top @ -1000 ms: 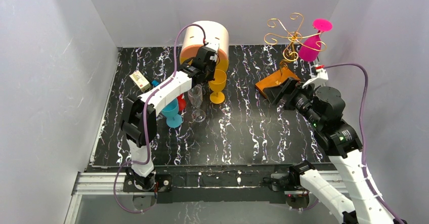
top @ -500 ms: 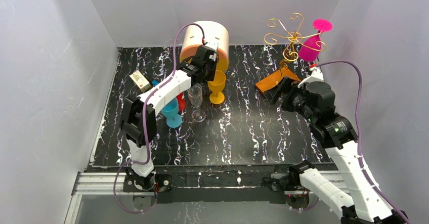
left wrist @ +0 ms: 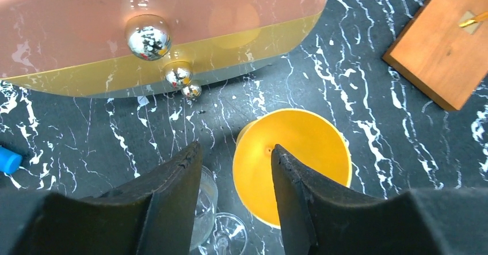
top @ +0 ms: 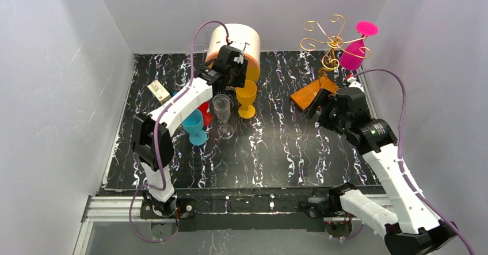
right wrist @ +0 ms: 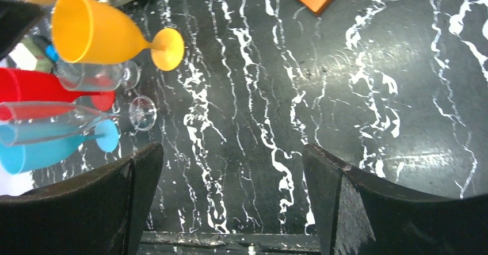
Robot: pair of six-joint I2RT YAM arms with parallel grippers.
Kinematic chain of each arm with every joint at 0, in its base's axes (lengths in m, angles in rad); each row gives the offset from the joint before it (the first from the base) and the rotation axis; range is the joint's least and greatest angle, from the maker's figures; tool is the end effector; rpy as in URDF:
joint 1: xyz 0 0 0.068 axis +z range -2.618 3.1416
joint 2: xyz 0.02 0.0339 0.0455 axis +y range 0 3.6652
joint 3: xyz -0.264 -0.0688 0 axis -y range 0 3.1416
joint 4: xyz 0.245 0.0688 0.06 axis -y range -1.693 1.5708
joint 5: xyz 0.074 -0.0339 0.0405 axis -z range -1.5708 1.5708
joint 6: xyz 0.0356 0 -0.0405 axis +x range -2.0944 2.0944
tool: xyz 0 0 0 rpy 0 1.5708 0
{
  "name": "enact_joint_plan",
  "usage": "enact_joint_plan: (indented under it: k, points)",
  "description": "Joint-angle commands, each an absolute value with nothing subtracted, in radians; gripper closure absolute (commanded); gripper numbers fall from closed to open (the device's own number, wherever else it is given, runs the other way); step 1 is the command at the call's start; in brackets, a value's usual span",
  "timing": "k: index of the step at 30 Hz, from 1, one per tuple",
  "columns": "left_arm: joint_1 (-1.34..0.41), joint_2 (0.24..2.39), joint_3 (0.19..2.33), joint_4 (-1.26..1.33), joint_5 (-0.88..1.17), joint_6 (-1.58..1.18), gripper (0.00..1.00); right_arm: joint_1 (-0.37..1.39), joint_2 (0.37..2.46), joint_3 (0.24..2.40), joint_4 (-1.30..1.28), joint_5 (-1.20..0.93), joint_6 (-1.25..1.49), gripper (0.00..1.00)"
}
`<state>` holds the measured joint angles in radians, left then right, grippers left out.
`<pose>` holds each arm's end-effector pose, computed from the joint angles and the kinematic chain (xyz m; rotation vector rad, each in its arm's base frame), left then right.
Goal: Take the wine glass off the wine glass rack
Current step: Place the wine glass at the center of the board, then pick up the wine glass from the wine rack.
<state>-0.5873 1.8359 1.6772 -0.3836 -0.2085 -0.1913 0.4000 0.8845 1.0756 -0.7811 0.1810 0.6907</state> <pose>0.3652 -0.2342 0.3326 0.2922 2.0895 -0.2477 0.1613 0.0612 0.3625 0.4202 2.1414 0.4345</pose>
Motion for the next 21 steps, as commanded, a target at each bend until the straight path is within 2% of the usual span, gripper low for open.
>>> enact_joint_plan:
  k: [1,4,12,14,21]
  points:
    - [-0.582,1.704,1.673,-0.410,-0.185,-0.215,0.52,0.357,0.916,1.146,-0.847,0.230,0.698,0.01]
    - [-0.582,1.653,1.652,-0.410,-0.174,-0.227,0.48,0.308,0.957,1.247,-0.853,0.170,0.642,0.08]
    - [-0.581,1.540,1.602,-0.408,-0.115,-0.259,0.39,0.297,1.173,1.641,-0.834,-0.079,0.463,0.14]
    - [-0.582,1.509,1.586,-0.407,-0.099,-0.270,0.37,0.297,1.222,1.722,-0.841,-0.064,0.439,0.16]
    - [-0.581,1.439,1.546,-0.410,-0.054,-0.298,0.32,0.265,1.398,2.017,-0.832,0.202,0.372,0.19]
